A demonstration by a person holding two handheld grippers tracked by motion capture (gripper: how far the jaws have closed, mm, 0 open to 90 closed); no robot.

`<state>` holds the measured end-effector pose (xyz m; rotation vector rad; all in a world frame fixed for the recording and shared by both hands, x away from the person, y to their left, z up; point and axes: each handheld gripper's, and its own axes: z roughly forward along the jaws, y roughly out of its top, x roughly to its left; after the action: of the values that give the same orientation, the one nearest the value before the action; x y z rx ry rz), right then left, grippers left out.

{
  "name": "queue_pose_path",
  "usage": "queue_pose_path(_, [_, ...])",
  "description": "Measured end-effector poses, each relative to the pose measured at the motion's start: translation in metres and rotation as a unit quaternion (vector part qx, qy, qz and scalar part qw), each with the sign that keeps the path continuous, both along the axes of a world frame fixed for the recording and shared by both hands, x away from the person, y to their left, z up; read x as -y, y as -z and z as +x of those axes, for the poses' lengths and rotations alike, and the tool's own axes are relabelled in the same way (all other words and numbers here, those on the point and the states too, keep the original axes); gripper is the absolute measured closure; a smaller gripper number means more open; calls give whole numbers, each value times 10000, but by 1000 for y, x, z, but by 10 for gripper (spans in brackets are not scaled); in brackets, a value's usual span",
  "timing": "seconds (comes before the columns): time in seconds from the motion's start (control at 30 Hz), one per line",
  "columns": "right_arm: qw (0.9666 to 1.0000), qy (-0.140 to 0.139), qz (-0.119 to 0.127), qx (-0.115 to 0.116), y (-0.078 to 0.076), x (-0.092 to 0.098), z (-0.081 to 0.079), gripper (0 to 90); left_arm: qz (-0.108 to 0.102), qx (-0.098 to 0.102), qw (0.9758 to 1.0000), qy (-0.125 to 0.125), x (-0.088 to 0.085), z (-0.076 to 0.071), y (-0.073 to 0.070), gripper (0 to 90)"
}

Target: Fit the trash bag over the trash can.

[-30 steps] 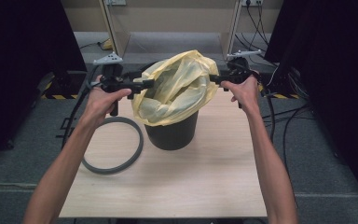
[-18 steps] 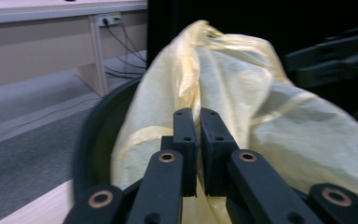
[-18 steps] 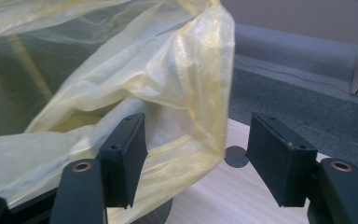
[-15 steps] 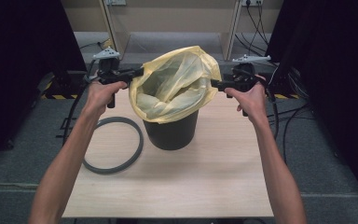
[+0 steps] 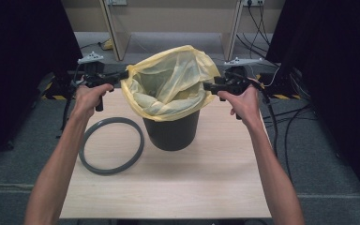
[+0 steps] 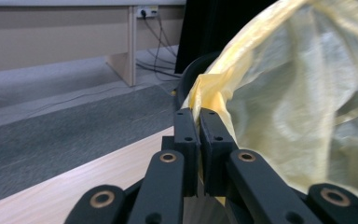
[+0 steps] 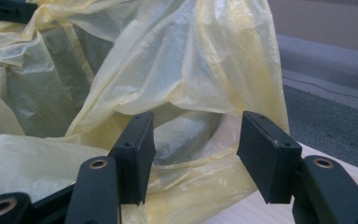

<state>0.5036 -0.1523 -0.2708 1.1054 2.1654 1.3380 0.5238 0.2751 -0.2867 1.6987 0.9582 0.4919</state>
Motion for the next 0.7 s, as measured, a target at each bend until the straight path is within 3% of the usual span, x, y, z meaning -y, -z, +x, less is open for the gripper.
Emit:
queue_pose_path(0.13, [10000, 56, 31, -15, -1, 2, 4, 483, 74, -150, 9998, -124, -7, 5, 15, 866])
queue_pose_path(0.3, [10000, 70, 52, -28, 0, 4, 4, 484, -25, -267, 9996, 14, -6, 3, 34, 867])
queue_pose_path(0.7, [9998, -84, 161, 95, -5, 0, -15, 447, 35, 141, 9998, 124, 7, -42, 47, 861])
